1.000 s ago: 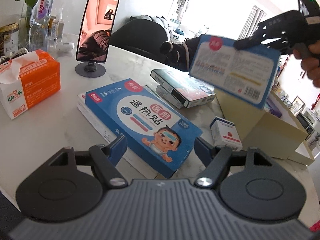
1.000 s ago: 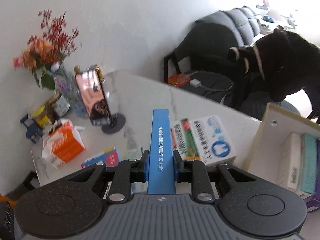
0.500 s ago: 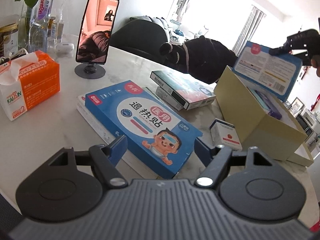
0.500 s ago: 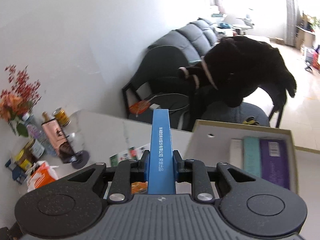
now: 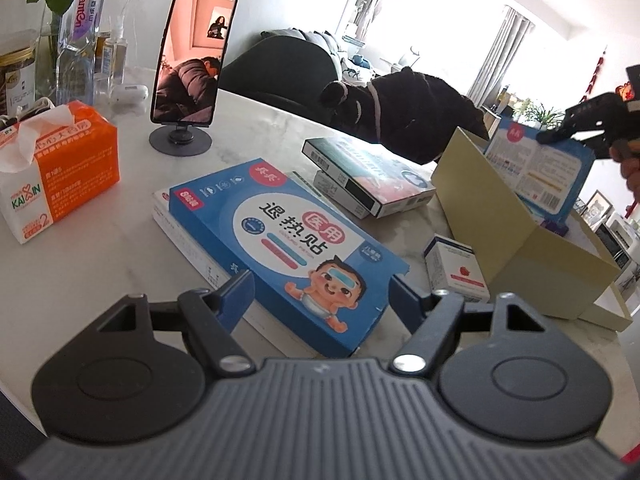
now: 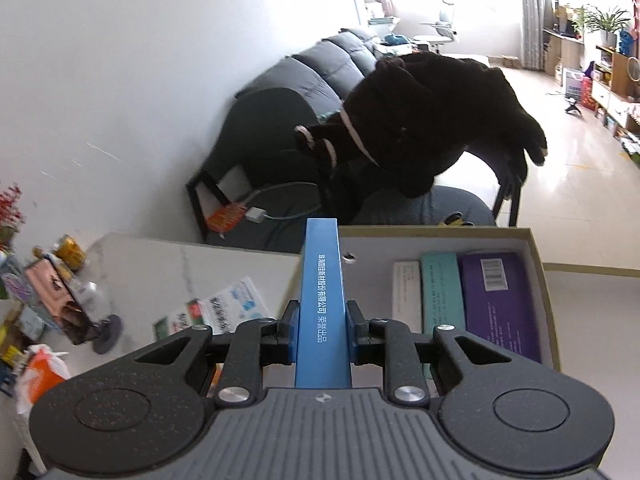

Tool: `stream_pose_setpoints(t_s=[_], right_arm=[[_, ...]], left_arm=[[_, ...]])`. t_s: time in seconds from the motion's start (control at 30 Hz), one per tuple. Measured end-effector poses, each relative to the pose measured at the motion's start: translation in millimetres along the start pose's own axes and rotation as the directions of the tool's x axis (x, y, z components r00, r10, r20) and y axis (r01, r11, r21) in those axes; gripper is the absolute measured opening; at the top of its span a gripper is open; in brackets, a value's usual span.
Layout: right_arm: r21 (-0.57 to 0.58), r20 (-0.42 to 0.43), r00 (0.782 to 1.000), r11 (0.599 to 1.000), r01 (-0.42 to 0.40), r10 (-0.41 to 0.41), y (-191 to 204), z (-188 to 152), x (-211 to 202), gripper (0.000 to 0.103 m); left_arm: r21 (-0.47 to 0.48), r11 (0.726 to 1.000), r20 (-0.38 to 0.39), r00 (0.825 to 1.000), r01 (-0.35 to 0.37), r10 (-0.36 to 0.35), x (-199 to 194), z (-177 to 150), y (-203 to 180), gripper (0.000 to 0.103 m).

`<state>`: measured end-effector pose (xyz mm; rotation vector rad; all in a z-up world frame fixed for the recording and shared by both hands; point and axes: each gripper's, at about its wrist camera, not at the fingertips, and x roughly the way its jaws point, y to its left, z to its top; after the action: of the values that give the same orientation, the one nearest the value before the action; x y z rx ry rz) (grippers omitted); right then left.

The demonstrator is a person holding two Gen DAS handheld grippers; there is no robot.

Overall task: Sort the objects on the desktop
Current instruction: 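Lower the thin blue box into the tan box beside the white box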

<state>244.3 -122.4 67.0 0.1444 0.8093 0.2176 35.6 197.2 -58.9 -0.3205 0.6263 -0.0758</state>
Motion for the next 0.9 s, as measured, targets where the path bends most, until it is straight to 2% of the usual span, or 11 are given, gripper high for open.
stream_pose_setpoints(t_s=[0.07, 0.43, 0.9], right_arm=[[0.013, -0.011, 1.0, 1.0, 0.009, -0.009, -12, -6, 7, 0.025], [0.069, -0.004, 0.999, 0.997, 0.046, -0.046, -10, -22, 57, 0.025], [0.121, -0.071, 0.997, 0.992, -0.032, 0.041, -15, -26, 70, 0.027]], left_arm=[[0.002, 1.0, -0.002, 1.0, -0.003, 0.003, 1, 0, -1, 0.074], [0.036, 0.999, -0.001, 1.0, -0.026, 0.026, 0, 4, -5, 0.074], [0.051, 0.998, -0.008, 0.999, -0.033, 0.034, 2, 3, -8, 0.074]])
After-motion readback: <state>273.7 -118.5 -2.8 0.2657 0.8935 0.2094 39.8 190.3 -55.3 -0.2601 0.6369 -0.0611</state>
